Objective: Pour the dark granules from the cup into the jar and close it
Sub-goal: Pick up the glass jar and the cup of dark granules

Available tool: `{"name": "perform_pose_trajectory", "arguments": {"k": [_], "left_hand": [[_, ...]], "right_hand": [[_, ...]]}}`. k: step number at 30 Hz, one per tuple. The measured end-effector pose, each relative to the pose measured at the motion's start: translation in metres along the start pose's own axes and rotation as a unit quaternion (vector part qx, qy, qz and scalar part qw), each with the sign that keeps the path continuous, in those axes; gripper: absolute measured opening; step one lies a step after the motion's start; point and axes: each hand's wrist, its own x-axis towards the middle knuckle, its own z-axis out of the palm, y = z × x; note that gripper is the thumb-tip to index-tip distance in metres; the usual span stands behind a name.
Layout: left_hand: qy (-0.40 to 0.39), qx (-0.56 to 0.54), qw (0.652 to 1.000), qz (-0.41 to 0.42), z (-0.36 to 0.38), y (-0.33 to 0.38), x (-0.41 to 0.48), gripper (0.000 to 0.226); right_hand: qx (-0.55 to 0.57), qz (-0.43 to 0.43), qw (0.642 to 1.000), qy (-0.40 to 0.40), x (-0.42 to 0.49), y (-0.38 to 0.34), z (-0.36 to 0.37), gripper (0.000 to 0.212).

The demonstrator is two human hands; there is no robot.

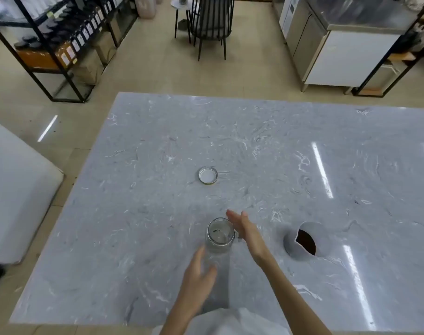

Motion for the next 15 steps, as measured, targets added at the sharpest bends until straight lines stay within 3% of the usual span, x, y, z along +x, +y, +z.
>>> {"name": "perform_pose_trajectory", "arguments": {"k": [5,11,15], "left_hand": [[-0.043,-0.035,0.998,0.023,0.01,0.008,0.005,0.093],[-0.073,0.003,0.996,0.042,-0.002,0.03,0.045,0.088],[-0.066,0.05,0.995,0.053,-0.02,0.025,0.047,0.087]], "right_hand": [[0.033,0.021,0.999,0.002,-0.017,0.007,0.016,0.053],[0.069,0.002,0.997,0.036,-0.06,0.043,0.026,0.042],[0.083,-0.001,0.99,0.115,-0.046,0.037,0.007,0.046]]}}
